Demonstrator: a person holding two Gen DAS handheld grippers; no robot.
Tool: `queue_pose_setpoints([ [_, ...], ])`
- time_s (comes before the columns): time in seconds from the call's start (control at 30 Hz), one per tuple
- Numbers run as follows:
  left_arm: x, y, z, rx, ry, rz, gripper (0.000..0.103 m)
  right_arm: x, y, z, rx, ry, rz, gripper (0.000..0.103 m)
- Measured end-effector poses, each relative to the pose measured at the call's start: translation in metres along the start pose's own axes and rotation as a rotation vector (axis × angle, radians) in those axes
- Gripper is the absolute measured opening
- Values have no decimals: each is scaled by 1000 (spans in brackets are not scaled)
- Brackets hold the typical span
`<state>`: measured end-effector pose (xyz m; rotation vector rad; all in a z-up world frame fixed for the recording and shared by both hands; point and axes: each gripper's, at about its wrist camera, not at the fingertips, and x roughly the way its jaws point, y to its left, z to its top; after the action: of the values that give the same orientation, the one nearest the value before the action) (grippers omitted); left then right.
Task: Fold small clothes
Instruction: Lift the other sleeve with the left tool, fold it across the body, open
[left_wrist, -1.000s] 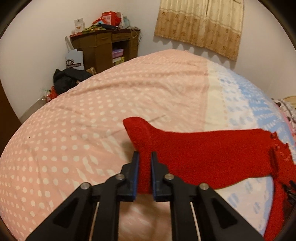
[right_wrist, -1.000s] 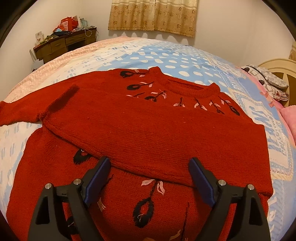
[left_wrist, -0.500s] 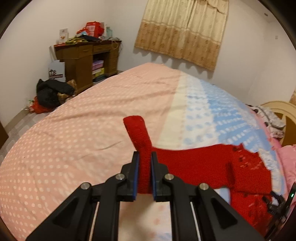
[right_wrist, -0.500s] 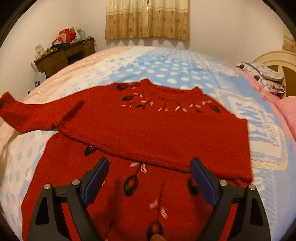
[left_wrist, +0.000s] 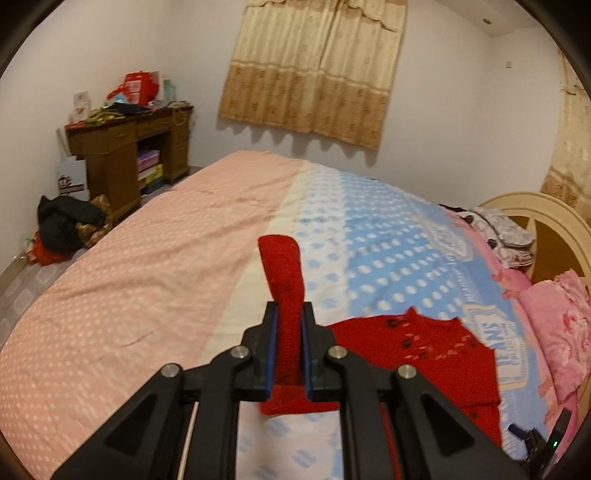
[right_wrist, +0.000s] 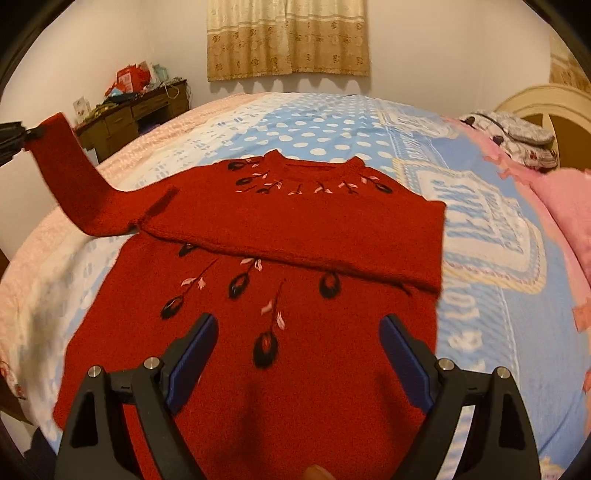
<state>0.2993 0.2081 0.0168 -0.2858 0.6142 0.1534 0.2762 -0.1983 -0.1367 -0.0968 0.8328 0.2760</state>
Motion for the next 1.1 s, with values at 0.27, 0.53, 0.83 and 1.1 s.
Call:
queue_pose_setpoints([
  [0.27,-3,-59,19,25,-24,-89,12,-34,-13,-20,28,-37,6,89],
  [0.53,-6,-118,40,57,-57,-168,12,-47,-16,-40,-2,-16,6,89],
  [0.83,-4,-186,42,102,-68,-274,12,-50,-24,-67,21,21,16,89],
  [1.1,15,-247,24,154,-16,-353,12,-43,-25,-83,46,55,39,89],
])
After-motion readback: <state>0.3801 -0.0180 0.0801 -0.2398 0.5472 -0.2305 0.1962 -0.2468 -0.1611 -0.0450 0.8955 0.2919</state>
